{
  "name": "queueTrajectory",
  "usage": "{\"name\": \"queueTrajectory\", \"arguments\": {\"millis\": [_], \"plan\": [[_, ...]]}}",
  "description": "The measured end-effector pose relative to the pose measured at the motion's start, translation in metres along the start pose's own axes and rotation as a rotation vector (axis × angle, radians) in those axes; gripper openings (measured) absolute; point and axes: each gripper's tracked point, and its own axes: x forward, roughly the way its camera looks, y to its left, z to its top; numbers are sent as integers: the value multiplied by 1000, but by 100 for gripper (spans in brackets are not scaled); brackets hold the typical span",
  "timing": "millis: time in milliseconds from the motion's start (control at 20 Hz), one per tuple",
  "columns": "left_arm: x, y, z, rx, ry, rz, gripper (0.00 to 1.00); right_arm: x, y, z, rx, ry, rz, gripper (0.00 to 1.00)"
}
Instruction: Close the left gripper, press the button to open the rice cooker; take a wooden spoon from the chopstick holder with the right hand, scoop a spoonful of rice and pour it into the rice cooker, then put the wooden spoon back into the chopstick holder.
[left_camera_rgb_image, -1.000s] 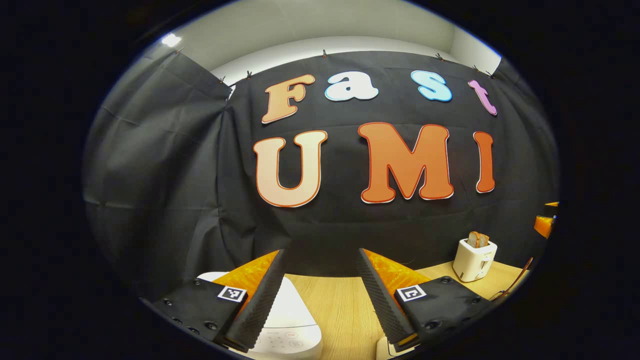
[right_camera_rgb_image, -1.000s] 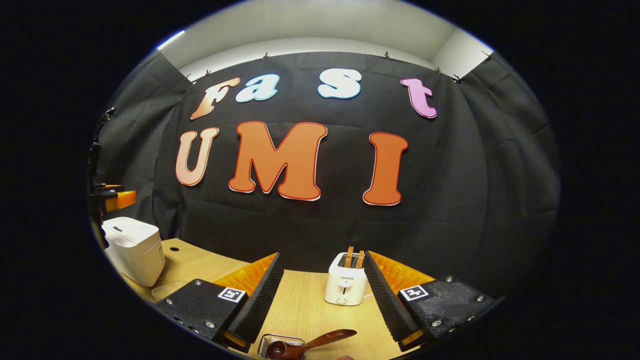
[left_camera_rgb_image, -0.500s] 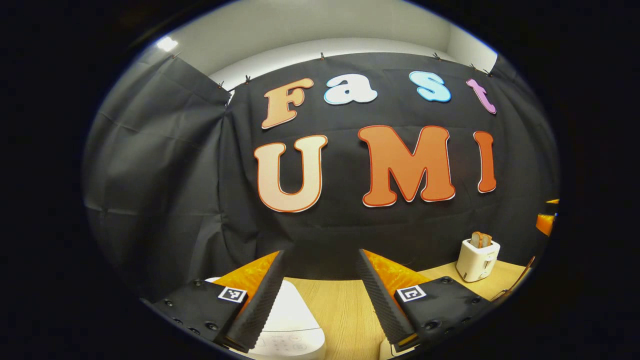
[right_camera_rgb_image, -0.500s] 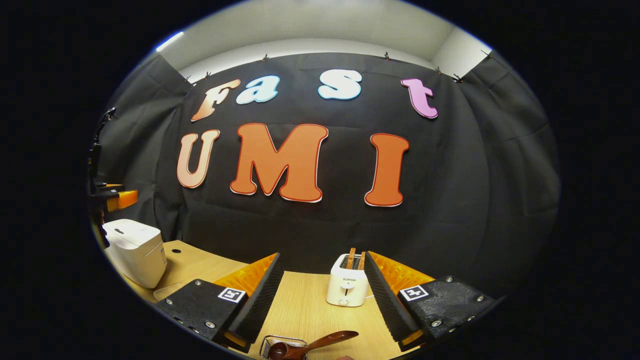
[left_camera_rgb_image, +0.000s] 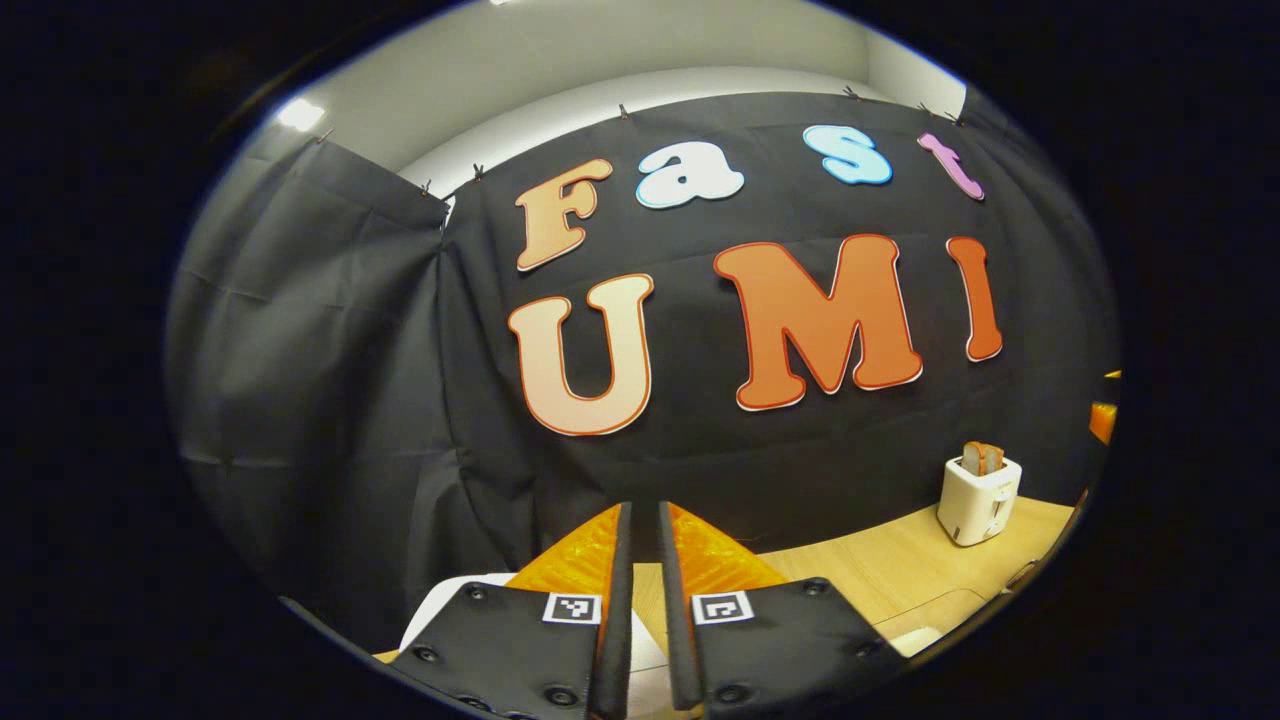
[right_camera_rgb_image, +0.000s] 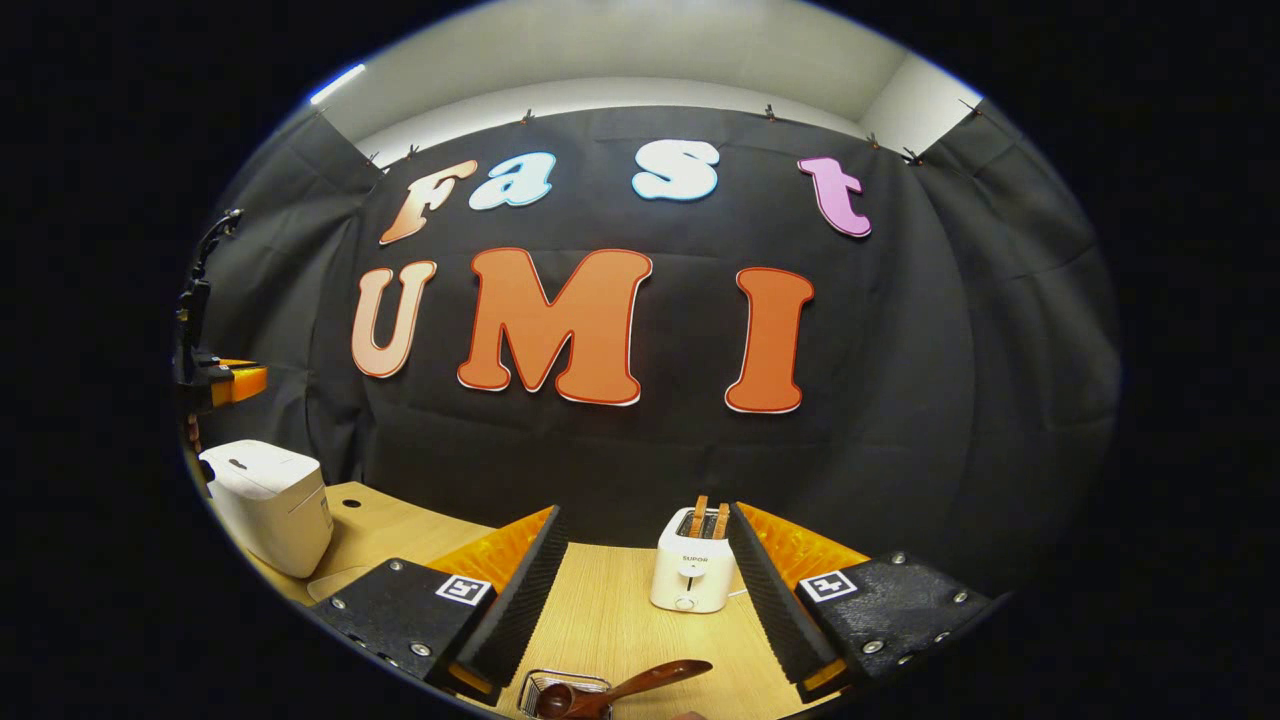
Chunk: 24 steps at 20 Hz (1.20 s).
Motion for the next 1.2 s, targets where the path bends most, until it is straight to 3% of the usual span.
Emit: {"name": "queueTrajectory", "arguments": {"millis": [50, 100, 200, 250, 400, 700, 750, 900, 950, 1000, 1200], "plan": [[-3, 1, 3, 3, 4, -9, 15, -1, -1, 0, 3, 1, 0, 96], [2, 10, 1, 0, 2, 32, 14, -2, -2, 1, 6, 1, 0, 96], [5, 24, 1, -5, 36, 49, 4, -2, -7, 2, 9, 2, -7, 96], [7, 31, 0, -9, 55, 64, 4, -2, -9, 1, 12, 4, -9, 92], [13, 60, -6, 0, 121, 133, 4, 0, -13, 0, 19, 15, -17, 96], [17, 77, -48, -55, 328, 128, 4, 1, -9, 10, 44, 12, 7, 96], [17, 77, -55, -71, 357, 115, 4, 0, -8, 10, 42, 9, 10, 92], [14, 72, -84, -125, 452, 76, 4, 1, -7, 5, 41, 25, 17, 96], [14, 72, -92, -140, 479, 68, 4, 2, -5, 4, 37, 29, 19, 92], [11, 71, -101, -151, 506, 67, 4, 3, -4, 3, 31, 32, 18, 96], [2, 71, -127, -215, 567, 64, 6, 2, -5, -3, -10, 36, 2, 96]]}}
